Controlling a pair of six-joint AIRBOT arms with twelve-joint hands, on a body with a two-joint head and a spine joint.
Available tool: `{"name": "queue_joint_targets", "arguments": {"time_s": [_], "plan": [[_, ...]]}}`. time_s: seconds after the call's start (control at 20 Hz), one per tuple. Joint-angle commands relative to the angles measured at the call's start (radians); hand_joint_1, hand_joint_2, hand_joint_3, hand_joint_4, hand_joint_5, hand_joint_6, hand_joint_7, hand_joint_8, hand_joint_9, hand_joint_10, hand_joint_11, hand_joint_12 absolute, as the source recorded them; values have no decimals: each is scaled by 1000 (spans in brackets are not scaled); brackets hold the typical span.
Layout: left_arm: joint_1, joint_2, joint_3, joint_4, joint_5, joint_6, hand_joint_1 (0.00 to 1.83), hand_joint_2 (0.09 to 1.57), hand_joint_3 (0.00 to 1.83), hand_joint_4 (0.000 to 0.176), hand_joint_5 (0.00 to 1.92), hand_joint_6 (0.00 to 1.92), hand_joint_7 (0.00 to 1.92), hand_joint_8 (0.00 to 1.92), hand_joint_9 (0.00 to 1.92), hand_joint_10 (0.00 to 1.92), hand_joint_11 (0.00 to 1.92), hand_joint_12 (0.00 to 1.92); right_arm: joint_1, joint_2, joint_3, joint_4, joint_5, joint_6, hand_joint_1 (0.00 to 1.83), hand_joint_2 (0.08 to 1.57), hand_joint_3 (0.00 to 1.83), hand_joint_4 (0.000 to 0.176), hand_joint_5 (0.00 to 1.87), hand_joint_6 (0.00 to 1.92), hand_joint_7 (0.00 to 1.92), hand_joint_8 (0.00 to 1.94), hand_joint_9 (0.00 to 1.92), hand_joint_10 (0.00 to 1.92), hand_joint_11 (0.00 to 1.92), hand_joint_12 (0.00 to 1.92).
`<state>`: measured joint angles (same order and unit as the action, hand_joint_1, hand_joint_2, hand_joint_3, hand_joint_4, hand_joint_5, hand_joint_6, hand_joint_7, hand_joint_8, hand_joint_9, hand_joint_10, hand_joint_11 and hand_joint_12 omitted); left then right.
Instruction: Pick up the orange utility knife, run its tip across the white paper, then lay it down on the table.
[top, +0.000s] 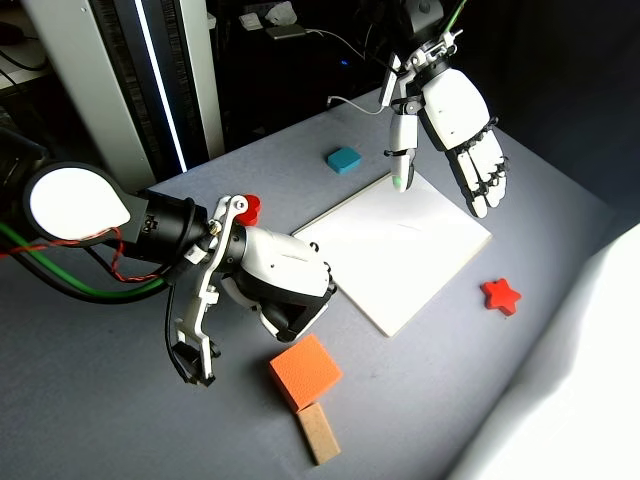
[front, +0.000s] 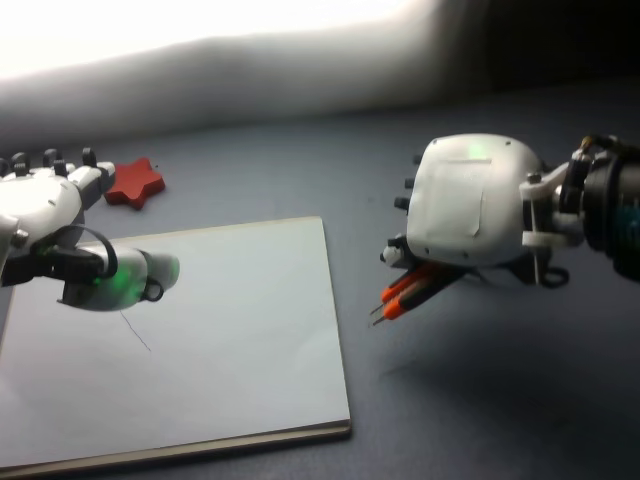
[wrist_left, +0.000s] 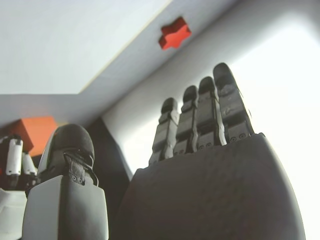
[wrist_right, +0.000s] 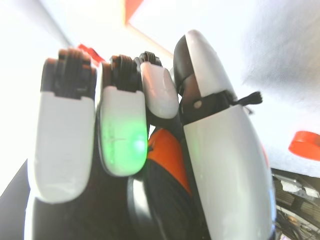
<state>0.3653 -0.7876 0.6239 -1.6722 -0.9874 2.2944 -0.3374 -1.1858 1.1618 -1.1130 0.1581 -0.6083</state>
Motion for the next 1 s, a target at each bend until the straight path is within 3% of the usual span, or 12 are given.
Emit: {"name": "queue_joint_targets", "arguments": {"time_s": [0.0, 0.1, 0.15, 0.2, 0.3, 0.55, 0.75, 0.95], "plan": [[-10, 5, 4, 72, -43, -3, 224, 1186, 0, 69, 0, 0, 7, 1, 38, 6, 0, 342, 26, 9, -3, 6, 56, -17, 1555, 1367, 0, 176, 1392, 1921, 1696, 1941, 1801, 1921, 1845, 1921], [-11, 4, 8, 72, -42, -3, 234, 1190, 1, 70, 0, 0, 1, 0, 28, 3, 0, 299, 50, 2, -3, 119, 54, -228, 1539, 1374, 0, 176, 1403, 1921, 1684, 1941, 1788, 1921, 1829, 1921], [-11, 4, 12, 72, -41, -3, 223, 1191, 1, 71, 0, 0, 0, 0, 25, 2, 0, 283, 64, -10, -1, 251, 64, -455, 1528, 1382, 0, 176, 1408, 1921, 1680, 1941, 1784, 1921, 1829, 1921], [-11, 4, 15, 72, -39, -3, 223, 1191, 1, 71, 0, 0, 0, 0, 25, 2, 0, 283, 71, -19, 2, 314, 83, -589, 1528, 1382, 0, 176, 1408, 1921, 1680, 1941, 1784, 1921, 1829, 1921], [-13, 4, 25, 72, -35, -3, 222, 1191, 1, 71, 0, 0, 0, 0, 24, 1, 0, 279, 85, -31, 4, 328, 112, -692, 1526, 1384, 0, 176, 1409, 1921, 1679, 1941, 1783, 1921, 1829, 1921], [-24, 5, 62, 72, -26, -3, 222, 1199, 0, 72, 0, 0, 0, 0, 13, 3, 0, 276, 76, -73, 21, 328, 227, -814, 1478, 1405, 0, 176, 1357, 1921, 1648, 1941, 1753, 1921, 1808, 1921], [-24, 8, 84, 71, -20, -3, 211, 1202, 1, 70, 0, 0, 0, 0, 7, 5, 0, 265, 56, -113, 33, 358, 297, -851, 1529, 1388, 0, 176, 1381, 1921, 1644, 1941, 1751, 1921, 1789, 1921], [-13, 9, 118, 71, 3, -3, 208, 1202, 0, 71, 0, 0, 0, 0, 3, 1, 0, 265, -4, -179, 56, 489, 447, -1144, 1511, 1409, 0, 176, 1359, 1921, 1639, 1941, 1743, 1921, 1788, 1921]]}}
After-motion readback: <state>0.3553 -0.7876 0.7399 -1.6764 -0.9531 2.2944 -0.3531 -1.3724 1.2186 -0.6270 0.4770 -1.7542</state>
